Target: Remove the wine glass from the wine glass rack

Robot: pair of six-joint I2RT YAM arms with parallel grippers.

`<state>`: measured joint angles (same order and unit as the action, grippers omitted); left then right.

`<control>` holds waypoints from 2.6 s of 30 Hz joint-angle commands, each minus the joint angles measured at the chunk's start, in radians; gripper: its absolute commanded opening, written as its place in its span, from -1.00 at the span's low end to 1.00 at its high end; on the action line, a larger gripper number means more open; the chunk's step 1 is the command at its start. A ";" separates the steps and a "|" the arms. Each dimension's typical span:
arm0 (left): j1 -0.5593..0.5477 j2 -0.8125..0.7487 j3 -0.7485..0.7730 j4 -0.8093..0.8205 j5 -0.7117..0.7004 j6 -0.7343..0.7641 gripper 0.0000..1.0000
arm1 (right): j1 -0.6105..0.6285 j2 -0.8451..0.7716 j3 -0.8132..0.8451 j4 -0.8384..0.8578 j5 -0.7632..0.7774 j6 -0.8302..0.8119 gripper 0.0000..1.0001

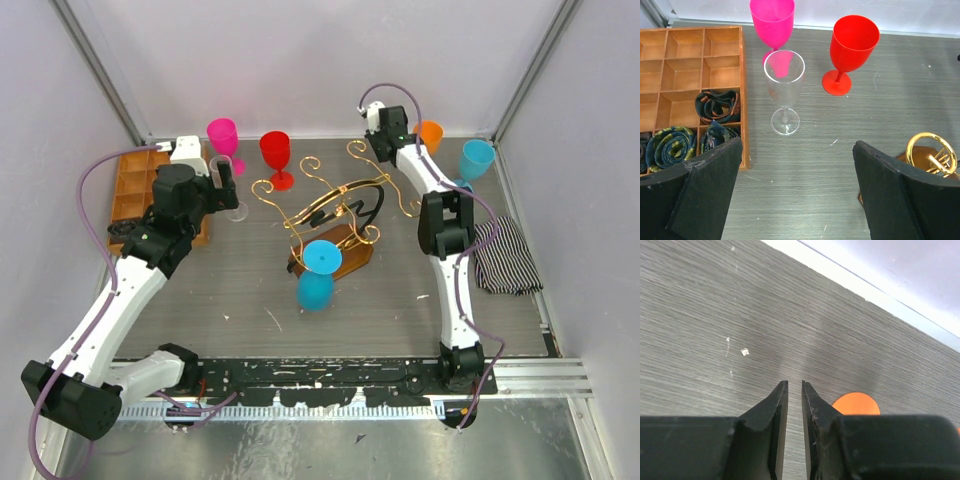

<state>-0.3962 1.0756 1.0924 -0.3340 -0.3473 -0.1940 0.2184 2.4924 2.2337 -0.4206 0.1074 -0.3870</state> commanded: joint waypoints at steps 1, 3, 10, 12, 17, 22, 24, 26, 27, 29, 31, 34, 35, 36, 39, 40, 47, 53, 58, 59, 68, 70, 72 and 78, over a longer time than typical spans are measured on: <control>-0.005 0.000 0.031 0.031 0.006 0.003 0.97 | 0.001 -0.140 0.035 0.086 -0.062 0.068 -0.54; -0.006 0.005 0.035 0.030 0.006 0.003 0.97 | 0.004 -0.175 0.023 0.126 -0.059 0.066 -0.54; -0.006 0.023 0.053 0.027 0.018 0.006 0.97 | 0.003 -0.342 0.011 0.282 -0.068 0.139 -0.51; -0.006 0.038 0.072 0.013 0.031 0.003 0.97 | 0.004 -0.357 0.108 0.193 -0.063 0.222 -0.48; 0.000 0.115 0.166 -0.083 0.060 -0.014 0.97 | 0.006 -0.515 0.083 0.002 -0.170 0.436 -0.22; 0.003 0.132 0.215 -0.087 0.081 -0.027 0.97 | 0.013 -0.745 -0.066 -0.183 -0.377 0.666 -0.20; 0.005 0.133 0.229 -0.089 0.075 -0.027 0.97 | 0.014 -0.841 -0.167 -0.232 -0.496 0.761 -0.19; 0.005 0.137 0.244 -0.103 0.071 -0.027 0.97 | 0.013 -0.950 -0.286 -0.270 -0.628 0.847 -0.19; 0.006 0.138 0.251 -0.112 0.071 -0.029 0.97 | 0.014 -0.985 -0.331 -0.301 -0.681 0.862 -0.20; 0.007 0.137 0.261 -0.129 0.068 -0.030 0.97 | 0.017 -1.060 -0.430 -0.338 -0.791 0.892 -0.19; 0.006 0.134 0.265 -0.142 0.065 -0.032 0.97 | 0.032 -1.129 -0.528 -0.363 -0.838 0.908 -0.19; 0.006 0.130 0.271 -0.160 0.069 -0.041 0.97 | 0.047 -1.195 -0.589 -0.425 -0.875 0.905 -0.18; 0.007 0.131 0.273 -0.163 0.080 -0.047 0.97 | 0.058 -1.208 -0.609 -0.436 -0.887 0.903 -0.17; 0.007 0.132 0.275 -0.166 0.095 -0.055 0.97 | 0.072 -1.217 -0.629 -0.454 -0.890 0.902 -0.17; 0.007 0.139 0.275 -0.170 0.148 -0.073 0.96 | 0.140 -1.245 -0.693 -0.449 -0.876 0.918 -0.13; 0.007 0.143 0.274 -0.171 0.163 -0.076 0.97 | 0.160 -1.252 -0.707 -0.441 -0.867 0.926 -0.12; 0.006 0.138 0.269 -0.161 0.280 -0.081 0.97 | 0.279 -1.222 -0.752 -0.446 -0.802 0.918 -0.10; 0.007 0.125 0.238 -0.148 0.406 -0.081 0.97 | 0.307 -1.188 -0.755 -0.458 -0.727 0.893 -0.10; 0.007 0.139 0.226 -0.166 0.499 -0.102 0.97 | 0.315 -1.173 -0.764 -0.452 -0.671 0.874 -0.10; 0.006 0.141 0.221 -0.163 0.509 -0.106 0.97 | 0.317 -1.167 -0.765 -0.452 -0.665 0.872 -0.10; -0.006 0.137 0.187 -0.146 0.534 -0.146 0.97 | 0.359 -1.135 -0.775 -0.417 -0.718 0.866 -0.10; -0.014 0.136 0.179 -0.139 0.533 -0.154 0.97 | 0.372 -1.136 -0.778 -0.395 -0.740 0.873 -0.12; -0.023 0.138 0.175 -0.136 0.532 -0.159 0.97 | 0.380 -1.135 -0.772 -0.389 -0.748 0.876 -0.18; -0.047 0.152 0.165 -0.123 0.517 -0.180 0.97 | 0.397 -1.127 -0.764 -0.384 -0.777 0.863 -0.78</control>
<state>-0.4274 1.2190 1.2713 -0.4919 0.1638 -0.3508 0.6060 1.3621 1.4509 -0.8539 -0.6292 0.4900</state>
